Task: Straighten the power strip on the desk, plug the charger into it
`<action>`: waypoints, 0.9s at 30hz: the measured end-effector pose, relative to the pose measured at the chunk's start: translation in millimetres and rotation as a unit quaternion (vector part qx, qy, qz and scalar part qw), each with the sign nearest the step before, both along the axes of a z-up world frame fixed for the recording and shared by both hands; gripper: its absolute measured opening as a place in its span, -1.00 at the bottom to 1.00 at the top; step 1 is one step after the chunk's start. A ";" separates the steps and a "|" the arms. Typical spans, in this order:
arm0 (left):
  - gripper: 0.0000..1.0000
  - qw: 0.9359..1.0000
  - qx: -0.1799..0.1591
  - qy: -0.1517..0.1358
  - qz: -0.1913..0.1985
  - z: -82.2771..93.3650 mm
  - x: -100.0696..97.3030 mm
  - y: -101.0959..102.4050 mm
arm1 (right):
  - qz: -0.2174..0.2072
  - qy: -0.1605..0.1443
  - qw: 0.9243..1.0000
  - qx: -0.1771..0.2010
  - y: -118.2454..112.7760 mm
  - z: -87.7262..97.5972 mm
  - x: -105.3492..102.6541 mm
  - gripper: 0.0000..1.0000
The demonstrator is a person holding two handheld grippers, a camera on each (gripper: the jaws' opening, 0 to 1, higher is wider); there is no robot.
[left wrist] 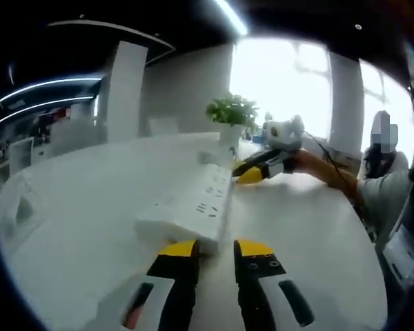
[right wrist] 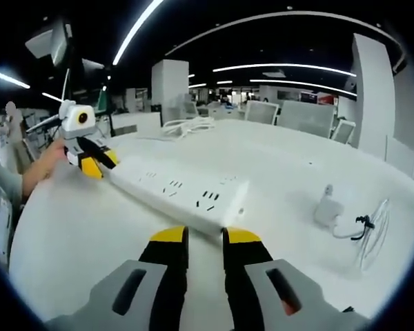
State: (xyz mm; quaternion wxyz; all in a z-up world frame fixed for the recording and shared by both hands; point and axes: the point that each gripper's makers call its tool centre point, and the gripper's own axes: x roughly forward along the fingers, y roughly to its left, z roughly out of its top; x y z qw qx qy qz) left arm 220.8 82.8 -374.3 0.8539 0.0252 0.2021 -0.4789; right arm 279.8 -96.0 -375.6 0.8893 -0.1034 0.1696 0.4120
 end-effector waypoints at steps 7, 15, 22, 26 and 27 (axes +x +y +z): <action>-0.60 1.000 0.003 0.002 0.001 0.1 0.1 2.2 | 0.003 0.004 1.000 -0.005 1.0 -0.5 -4.0 -0.64; -0.63 1.000 0.005 0.004 0.004 -1.1 -1.2 5.8 | 0.012 0.006 1.000 -0.011 2.9 0.0 -7.1 -0.63; -0.63 1.000 0.017 -0.002 0.012 -1.7 0.4 11.8 | 0.025 0.010 1.000 -0.012 7.3 0.2 -12.3 -0.63; -0.63 1.000 0.019 -0.002 0.019 -2.0 1.4 14.7 | 0.029 0.010 0.999 -0.012 9.4 0.0 -14.1 -0.63; -0.63 1.000 0.021 -0.003 0.019 -1.9 1.6 15.1 | 0.030 0.010 0.999 -0.012 9.7 -0.1 -14.0 -0.64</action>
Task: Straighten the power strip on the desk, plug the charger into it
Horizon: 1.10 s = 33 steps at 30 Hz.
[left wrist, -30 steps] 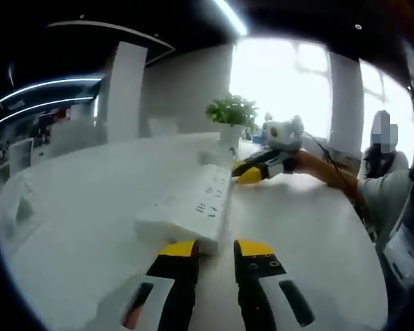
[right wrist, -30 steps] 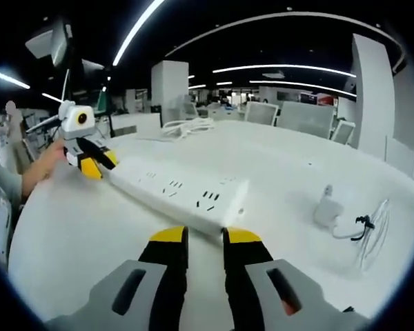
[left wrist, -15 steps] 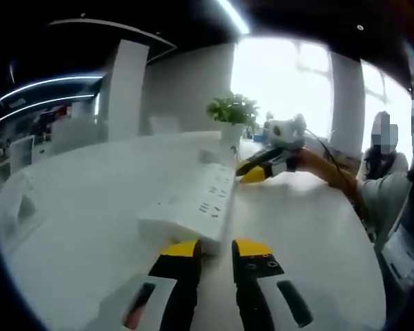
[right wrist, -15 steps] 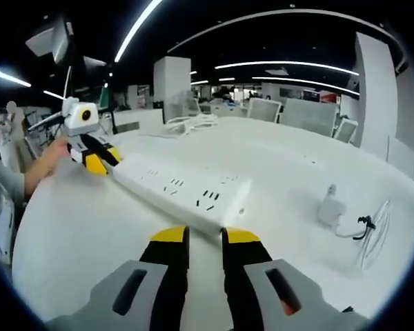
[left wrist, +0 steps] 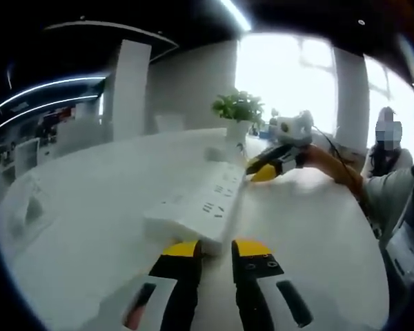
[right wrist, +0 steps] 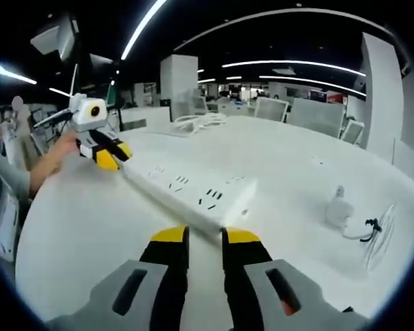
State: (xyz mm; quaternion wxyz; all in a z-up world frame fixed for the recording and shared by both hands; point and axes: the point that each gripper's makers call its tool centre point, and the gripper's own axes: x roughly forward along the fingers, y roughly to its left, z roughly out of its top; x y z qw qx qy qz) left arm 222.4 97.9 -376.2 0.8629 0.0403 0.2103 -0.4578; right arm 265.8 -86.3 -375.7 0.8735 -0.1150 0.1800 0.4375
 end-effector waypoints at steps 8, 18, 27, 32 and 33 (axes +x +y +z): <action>-0.63 1.000 0.003 -0.002 0.003 0.5 1.4 0.8 | -0.008 -0.005 1.000 0.020 -1.1 5.7 5.6 -0.64; -0.60 1.000 -0.007 -0.008 0.012 6.3 5.8 3.4 | -0.016 -0.011 0.998 0.059 0.4 18.5 7.3 -0.68; -0.60 0.998 -0.038 -0.019 0.034 20.7 12.0 9.1 | -0.038 -0.023 0.996 0.080 -6.3 27.2 17.8 -0.68; -0.59 0.998 -0.050 -0.023 0.033 26.8 9.9 8.4 | -0.056 -0.024 0.995 0.073 -11.6 23.9 23.5 -0.67; -0.59 0.998 -0.052 -0.025 0.032 28.0 9.5 7.8 | -0.059 -0.026 0.995 0.074 -13.1 25.3 25.4 -0.67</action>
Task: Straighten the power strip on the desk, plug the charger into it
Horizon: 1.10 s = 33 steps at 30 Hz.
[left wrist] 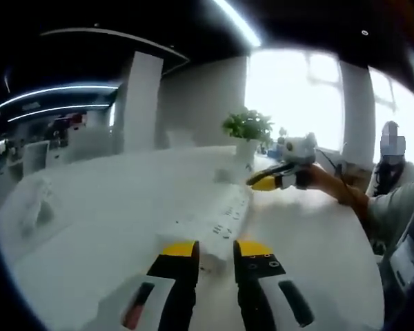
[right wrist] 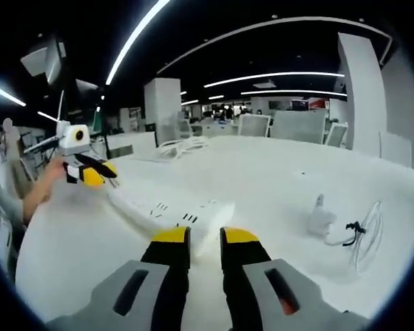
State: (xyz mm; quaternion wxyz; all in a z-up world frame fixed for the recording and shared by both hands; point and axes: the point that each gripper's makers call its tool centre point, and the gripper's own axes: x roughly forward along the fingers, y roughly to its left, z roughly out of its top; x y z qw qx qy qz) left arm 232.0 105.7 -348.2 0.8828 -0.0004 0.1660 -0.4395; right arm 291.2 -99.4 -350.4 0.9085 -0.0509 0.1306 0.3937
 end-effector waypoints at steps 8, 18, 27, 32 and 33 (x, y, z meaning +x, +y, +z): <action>-0.58 1.000 -0.009 -0.006 -0.009 5.5 -3.9 -4.2 | -0.038 -0.035 0.999 0.007 -9.1 16.8 15.6 -0.63; -0.56 1.000 -0.010 -0.006 -0.019 6.3 -7.9 -9.3 | -0.081 -0.036 0.996 0.006 -16.3 26.6 33.9 -0.61; -0.54 0.999 -0.036 -0.001 0.006 12.4 0.1 -5.8 | -0.104 -0.038 0.993 0.028 -21.6 49.9 51.4 -0.61; -0.54 0.998 -0.048 -0.021 0.030 20.5 7.5 -0.8 | -0.133 -0.063 0.989 0.011 -29.3 62.7 67.6 -0.61; -0.54 0.998 -0.048 -0.025 0.033 21.8 8.4 0.2 | -0.138 -0.069 0.988 0.003 -30.9 63.8 71.2 -0.61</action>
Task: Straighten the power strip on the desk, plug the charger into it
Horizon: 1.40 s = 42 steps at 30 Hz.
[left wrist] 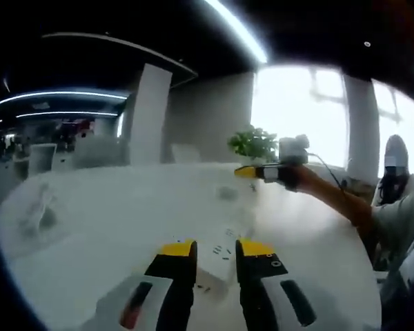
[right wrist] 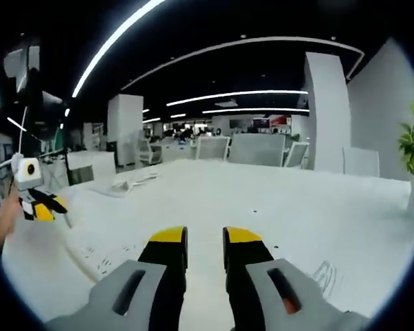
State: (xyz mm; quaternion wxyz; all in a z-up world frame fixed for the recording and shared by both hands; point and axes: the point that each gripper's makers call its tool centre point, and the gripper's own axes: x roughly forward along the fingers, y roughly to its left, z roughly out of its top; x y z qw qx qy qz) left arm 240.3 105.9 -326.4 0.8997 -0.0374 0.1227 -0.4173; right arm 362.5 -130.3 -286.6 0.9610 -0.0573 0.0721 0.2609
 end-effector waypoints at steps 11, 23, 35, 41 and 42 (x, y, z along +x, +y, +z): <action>-0.54 1.000 0.014 -0.014 0.013 1.3 1.4 2.1 | -0.043 0.002 0.999 -0.005 -29.6 -14.9 22.1 -0.61; -0.53 0.999 0.017 -0.030 0.013 9.4 -2.4 -1.1 | -0.091 -0.004 0.995 -0.038 -71.4 -28.6 24.0 -0.58; -0.52 1.000 0.018 -0.024 0.010 6.2 -2.8 -2.9 | -0.077 0.018 0.996 -0.040 -48.4 -43.1 32.4 -0.52; -0.51 1.000 0.017 -0.024 0.008 6.2 -4.1 -3.8 | -0.097 0.007 0.992 -0.077 -50.6 -46.1 36.4 -0.49; -0.51 1.000 0.017 -0.024 0.008 6.2 -4.4 -4.2 | -0.099 0.008 0.992 -0.079 -51.3 -47.0 37.8 -0.49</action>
